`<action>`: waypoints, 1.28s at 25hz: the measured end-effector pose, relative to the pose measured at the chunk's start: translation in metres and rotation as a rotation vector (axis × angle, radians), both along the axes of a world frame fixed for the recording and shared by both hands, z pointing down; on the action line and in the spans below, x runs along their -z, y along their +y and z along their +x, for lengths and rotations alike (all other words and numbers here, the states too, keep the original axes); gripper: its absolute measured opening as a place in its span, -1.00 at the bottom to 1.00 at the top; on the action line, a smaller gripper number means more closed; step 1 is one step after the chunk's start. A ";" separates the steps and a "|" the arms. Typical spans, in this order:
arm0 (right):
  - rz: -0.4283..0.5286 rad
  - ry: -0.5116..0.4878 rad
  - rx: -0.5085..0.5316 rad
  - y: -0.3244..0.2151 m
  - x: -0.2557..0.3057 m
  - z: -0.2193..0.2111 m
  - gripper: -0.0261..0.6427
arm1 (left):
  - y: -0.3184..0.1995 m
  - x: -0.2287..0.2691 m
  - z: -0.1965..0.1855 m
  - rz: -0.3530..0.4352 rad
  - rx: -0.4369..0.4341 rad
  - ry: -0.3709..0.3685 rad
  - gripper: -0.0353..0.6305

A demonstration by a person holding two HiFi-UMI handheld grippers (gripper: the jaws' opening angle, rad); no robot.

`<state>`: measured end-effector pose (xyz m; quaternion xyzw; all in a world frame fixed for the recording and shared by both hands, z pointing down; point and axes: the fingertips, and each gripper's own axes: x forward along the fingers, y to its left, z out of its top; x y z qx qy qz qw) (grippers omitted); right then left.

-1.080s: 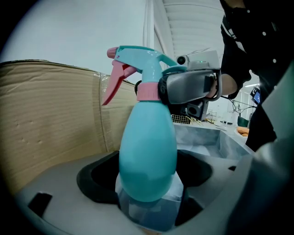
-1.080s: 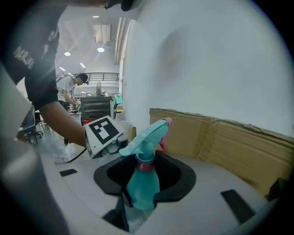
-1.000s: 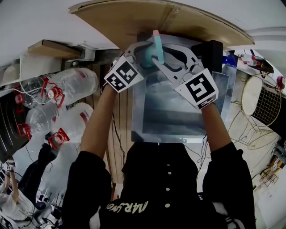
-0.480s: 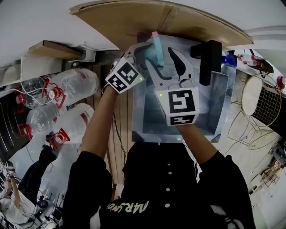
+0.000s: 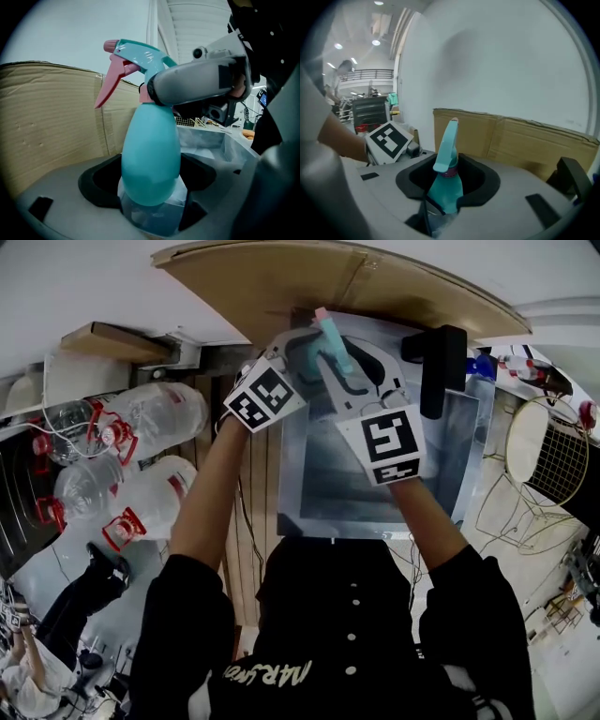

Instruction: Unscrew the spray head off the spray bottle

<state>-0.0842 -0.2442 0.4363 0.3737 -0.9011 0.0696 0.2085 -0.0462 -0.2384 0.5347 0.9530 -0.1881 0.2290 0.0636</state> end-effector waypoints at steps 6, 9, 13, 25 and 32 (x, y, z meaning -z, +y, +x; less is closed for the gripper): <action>0.026 -0.030 0.297 0.007 0.002 -0.003 -0.49 | 0.002 0.001 0.000 0.004 -0.021 0.006 0.29; 0.030 -0.043 0.349 0.009 0.001 -0.001 -0.49 | 0.004 0.000 0.001 0.000 -0.027 0.008 0.29; 0.031 -0.059 0.246 0.004 0.007 0.004 -0.38 | 0.003 0.000 0.001 -0.002 -0.032 0.003 0.29; -0.012 -0.122 -0.089 0.055 0.028 0.002 -0.33 | 0.004 0.000 0.002 0.005 -0.026 0.004 0.29; -0.077 -0.077 -0.153 0.037 0.009 0.000 -0.29 | 0.004 -0.001 0.003 -0.009 -0.017 -0.006 0.29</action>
